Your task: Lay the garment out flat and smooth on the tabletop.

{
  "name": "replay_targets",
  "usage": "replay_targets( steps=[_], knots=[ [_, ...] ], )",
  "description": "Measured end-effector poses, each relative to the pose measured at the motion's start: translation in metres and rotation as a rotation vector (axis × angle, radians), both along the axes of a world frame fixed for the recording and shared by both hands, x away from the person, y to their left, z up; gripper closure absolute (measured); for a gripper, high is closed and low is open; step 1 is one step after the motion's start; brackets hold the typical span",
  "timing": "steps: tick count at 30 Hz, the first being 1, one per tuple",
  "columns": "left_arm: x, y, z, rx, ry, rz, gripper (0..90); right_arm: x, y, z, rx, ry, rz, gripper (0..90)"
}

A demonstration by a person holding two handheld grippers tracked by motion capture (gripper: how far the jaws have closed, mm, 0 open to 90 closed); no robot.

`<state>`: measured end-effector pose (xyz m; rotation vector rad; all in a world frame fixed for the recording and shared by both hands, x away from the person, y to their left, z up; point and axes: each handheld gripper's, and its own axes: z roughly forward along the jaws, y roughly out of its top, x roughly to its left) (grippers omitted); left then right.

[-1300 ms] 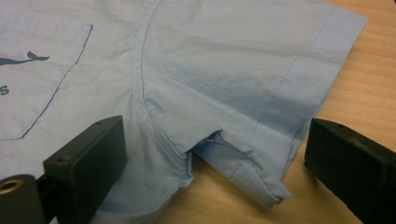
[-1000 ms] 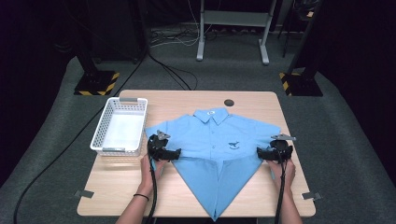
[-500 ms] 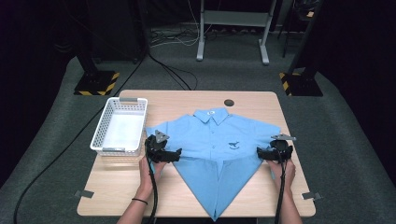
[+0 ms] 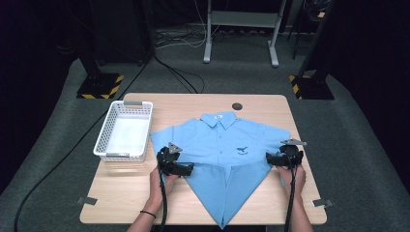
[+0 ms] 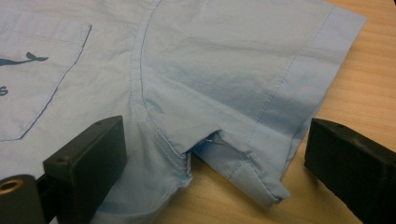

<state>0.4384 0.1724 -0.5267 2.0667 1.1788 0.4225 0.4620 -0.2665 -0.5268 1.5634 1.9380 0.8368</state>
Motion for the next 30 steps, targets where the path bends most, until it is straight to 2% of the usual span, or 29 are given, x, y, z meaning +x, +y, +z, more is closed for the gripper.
replay_targets(
  steps=[2, 4, 12, 15, 22, 28, 30],
  knots=[
    [0.002, 0.001, 0.000, 0.009, -0.001, 0.003, 0.1, 0.000, 0.000, 0.000, 0.000, 0.000, -0.002, 4.7],
    [0.003, -0.001, -0.001, 0.052, -0.015, 0.013, 0.2, 0.000, 0.000, 0.000, -0.002, -0.001, -0.004, 4.7],
    [0.012, 0.000, -0.002, 0.048, -0.024, 0.035, 0.1, 0.001, 0.001, 0.000, -0.013, -0.009, -0.009, 5.3],
    [0.017, 0.001, -0.002, 0.049, -0.025, 0.037, 0.0, 0.005, -0.002, 0.000, 0.013, 0.009, -0.013, 5.2],
    [0.026, -0.001, -0.002, 0.048, -0.024, 0.052, 0.0, 0.013, -0.003, 0.000, 0.010, 0.012, -0.014, 5.0],
    [0.037, -0.003, -0.002, 0.048, -0.024, 0.068, 0.0, 0.018, 0.002, 0.001, -0.060, -0.031, -0.014, 5.2],
    [0.040, -0.004, -0.002, 0.048, -0.024, 0.072, 0.0, 0.023, -0.001, 0.001, -0.030, -0.008, -0.017, 5.0]
  ],
)
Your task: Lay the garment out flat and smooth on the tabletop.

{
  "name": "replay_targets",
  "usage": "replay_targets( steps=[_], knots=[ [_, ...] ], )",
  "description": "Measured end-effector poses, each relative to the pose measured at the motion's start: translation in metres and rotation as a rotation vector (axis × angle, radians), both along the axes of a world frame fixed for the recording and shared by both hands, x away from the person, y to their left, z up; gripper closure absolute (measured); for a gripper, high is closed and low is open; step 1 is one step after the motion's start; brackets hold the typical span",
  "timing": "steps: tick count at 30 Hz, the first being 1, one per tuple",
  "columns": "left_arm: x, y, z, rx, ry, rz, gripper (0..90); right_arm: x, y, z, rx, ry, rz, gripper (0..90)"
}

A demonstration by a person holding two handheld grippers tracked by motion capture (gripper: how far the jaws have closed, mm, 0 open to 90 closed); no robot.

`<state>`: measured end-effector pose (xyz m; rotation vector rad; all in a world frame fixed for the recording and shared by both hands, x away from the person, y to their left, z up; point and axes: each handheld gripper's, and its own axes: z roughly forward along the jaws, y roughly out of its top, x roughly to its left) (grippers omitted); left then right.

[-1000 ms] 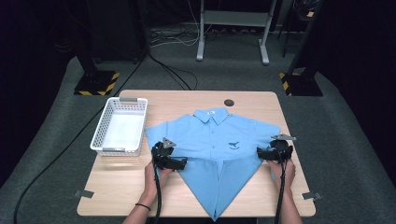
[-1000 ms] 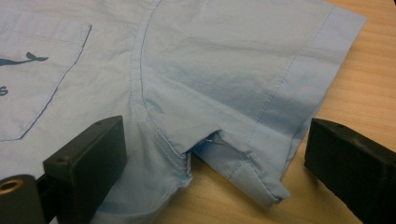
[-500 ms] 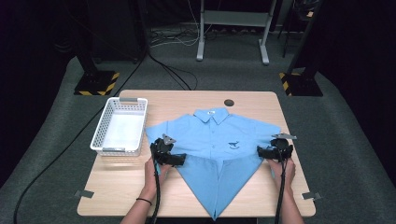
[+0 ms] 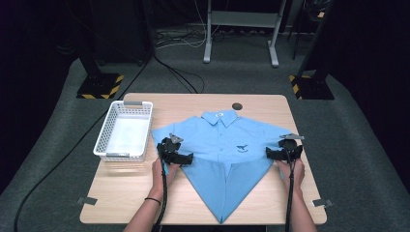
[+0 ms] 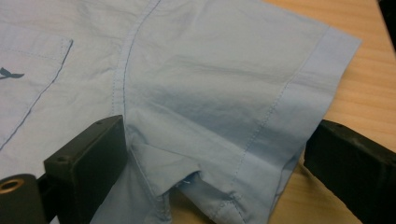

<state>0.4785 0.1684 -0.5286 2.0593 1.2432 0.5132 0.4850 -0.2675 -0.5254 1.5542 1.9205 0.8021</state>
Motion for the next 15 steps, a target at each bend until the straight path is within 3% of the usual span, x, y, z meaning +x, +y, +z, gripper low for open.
replay_targets(
  steps=[1, 7, 9, 11, 13, 15],
  knots=[
    [0.002, 0.000, 0.000, -0.001, 0.000, 0.003, 0.0, 0.003, -0.002, 0.000, 0.021, 0.014, -0.004, 4.8],
    [0.009, -0.002, 0.000, -0.002, 0.000, 0.022, 0.0, 0.018, -0.003, 0.000, 0.031, 0.023, -0.015, 4.3],
    [0.009, -0.002, 0.000, -0.002, -0.001, 0.024, 0.1, 0.019, 0.000, 0.001, 0.001, 0.008, -0.011, 4.1],
    [0.009, -0.002, 0.000, -0.001, -0.001, 0.025, 0.1, 0.018, 0.001, 0.002, 0.003, 0.025, -0.015, 3.5],
    [0.009, -0.002, 0.000, -0.002, -0.001, 0.027, 0.1, 0.012, 0.003, 0.007, 0.049, 0.031, -0.011, 1.5],
    [0.008, -0.002, 0.000, -0.002, -0.002, 0.028, 0.1, 0.001, 0.007, 0.017, 0.093, 0.008, 0.003, 1.9]
  ],
)
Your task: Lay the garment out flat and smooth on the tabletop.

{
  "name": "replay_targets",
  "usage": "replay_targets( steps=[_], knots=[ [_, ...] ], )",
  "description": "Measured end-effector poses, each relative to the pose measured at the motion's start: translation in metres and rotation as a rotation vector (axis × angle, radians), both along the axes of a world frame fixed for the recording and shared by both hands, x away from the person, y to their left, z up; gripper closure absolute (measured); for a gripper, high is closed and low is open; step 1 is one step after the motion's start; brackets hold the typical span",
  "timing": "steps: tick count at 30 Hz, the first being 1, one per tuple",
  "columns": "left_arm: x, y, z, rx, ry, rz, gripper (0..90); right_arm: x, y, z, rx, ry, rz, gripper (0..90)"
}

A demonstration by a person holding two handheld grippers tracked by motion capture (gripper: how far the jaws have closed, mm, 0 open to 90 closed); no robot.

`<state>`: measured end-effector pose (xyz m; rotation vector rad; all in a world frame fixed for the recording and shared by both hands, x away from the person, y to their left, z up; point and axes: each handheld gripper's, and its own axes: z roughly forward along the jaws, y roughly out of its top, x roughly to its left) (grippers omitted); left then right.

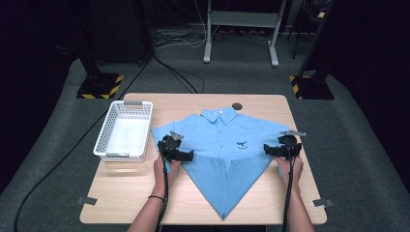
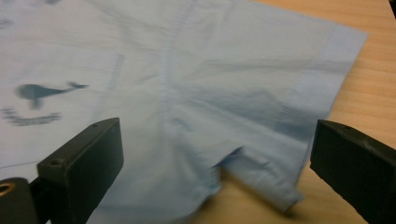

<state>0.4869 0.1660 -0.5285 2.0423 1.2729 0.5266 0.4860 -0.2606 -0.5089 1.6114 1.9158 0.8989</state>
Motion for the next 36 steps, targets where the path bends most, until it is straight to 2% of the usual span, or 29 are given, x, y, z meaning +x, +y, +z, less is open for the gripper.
replay_targets(
  steps=[3, 5, 10, 15, 18, 19, 22, 25, 27, 36],
  knots=[
    [0.000, 0.000, 0.000, 0.000, 0.000, 0.001, 0.2, -0.019, 0.017, 0.012, 0.038, -0.005, 0.051, 2.2],
    [0.000, 0.000, 0.000, 0.000, 0.000, 0.001, 0.2, -0.032, 0.033, 0.015, 0.069, 0.005, 0.093, 2.7],
    [0.000, 0.000, 0.000, 0.001, 0.000, 0.000, 0.2, -0.052, 0.078, 0.007, 0.090, 0.049, 0.185, 3.4],
    [0.000, 0.000, 0.000, 0.000, 0.000, 0.000, 0.2, -0.053, 0.105, 0.000, 0.051, 0.075, 0.222, 3.5],
    [0.000, 0.000, 0.000, 0.000, 0.000, 0.001, 0.2, -0.053, 0.112, -0.002, 0.041, 0.076, 0.227, 3.9],
    [0.000, 0.000, 0.000, 0.000, 0.000, 0.001, 0.2, -0.052, 0.118, -0.005, 0.021, 0.082, 0.227, 4.2],
    [0.000, 0.000, 0.000, 0.001, 0.001, 0.001, 0.2, -0.049, 0.128, -0.007, -0.018, 0.083, 0.205, 10.7],
    [0.000, 0.000, 0.000, 0.001, 0.000, 0.001, 0.2, -0.049, 0.134, -0.008, -0.040, 0.086, 0.207, 18.4],
    [0.000, 0.000, 0.000, 0.001, 0.000, 0.001, 0.2, -0.050, 0.136, -0.008, -0.081, 0.075, 0.204, 23.2],
    [0.000, 0.000, 0.000, 0.001, 0.000, 0.001, 0.2, -0.059, 0.123, -0.006, -0.076, 0.036, 0.242, 60.7]
  ],
)
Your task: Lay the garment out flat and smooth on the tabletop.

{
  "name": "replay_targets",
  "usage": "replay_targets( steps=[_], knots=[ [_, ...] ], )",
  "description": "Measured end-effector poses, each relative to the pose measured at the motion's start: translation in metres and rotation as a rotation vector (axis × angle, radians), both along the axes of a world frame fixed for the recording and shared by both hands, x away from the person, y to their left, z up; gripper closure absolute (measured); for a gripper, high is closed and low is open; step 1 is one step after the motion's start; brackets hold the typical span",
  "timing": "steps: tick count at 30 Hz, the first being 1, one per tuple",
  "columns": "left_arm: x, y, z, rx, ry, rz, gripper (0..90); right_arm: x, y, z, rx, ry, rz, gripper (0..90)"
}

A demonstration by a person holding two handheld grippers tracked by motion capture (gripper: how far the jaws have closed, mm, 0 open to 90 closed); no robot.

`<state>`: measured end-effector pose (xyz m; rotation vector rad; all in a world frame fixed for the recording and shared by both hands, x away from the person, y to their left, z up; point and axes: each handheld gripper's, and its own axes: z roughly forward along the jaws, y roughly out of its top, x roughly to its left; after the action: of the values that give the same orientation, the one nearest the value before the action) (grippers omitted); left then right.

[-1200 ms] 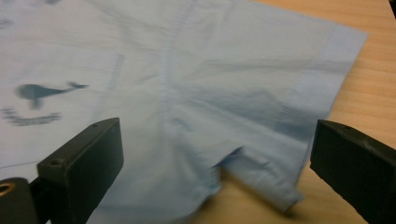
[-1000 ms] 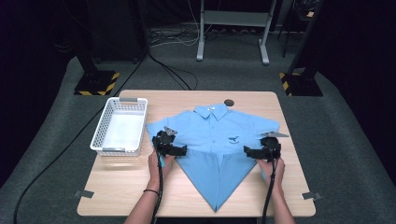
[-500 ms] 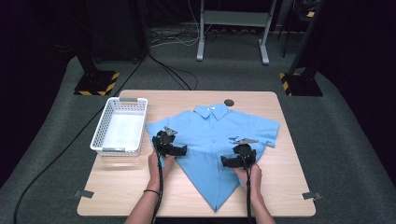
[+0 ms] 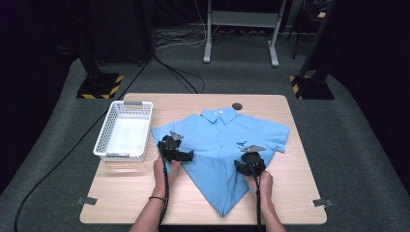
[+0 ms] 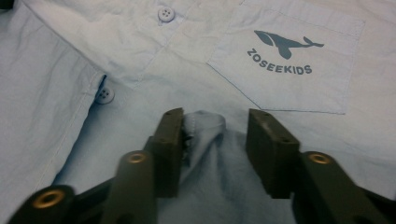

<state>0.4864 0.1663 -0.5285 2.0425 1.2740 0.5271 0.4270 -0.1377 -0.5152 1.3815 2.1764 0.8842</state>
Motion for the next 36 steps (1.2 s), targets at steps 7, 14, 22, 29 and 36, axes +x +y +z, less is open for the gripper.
replay_targets(
  steps=[7, 14, 22, 29, 36],
  knots=[
    [0.000, 0.000, 0.000, 0.000, 0.000, 0.000, 0.2, -0.007, -0.006, 0.000, 0.015, -0.007, 0.027, 79.6],
    [0.000, 0.000, 0.000, 0.000, 0.000, 0.000, 0.2, -0.022, -0.016, 0.006, 0.035, -0.038, 0.008, 80.1],
    [0.000, 0.000, 0.000, -0.001, 0.000, 0.000, 0.2, -0.063, -0.038, 0.019, 0.059, -0.127, -0.043, 79.8],
    [0.000, 0.000, 0.000, 0.000, 0.000, 0.000, 0.2, -0.091, -0.054, 0.020, 0.056, -0.161, -0.088, 78.0],
    [0.000, 0.000, 0.000, -0.001, 0.000, 0.000, 0.2, -0.119, -0.072, 0.016, 0.070, -0.172, -0.143, 75.4]
  ],
)
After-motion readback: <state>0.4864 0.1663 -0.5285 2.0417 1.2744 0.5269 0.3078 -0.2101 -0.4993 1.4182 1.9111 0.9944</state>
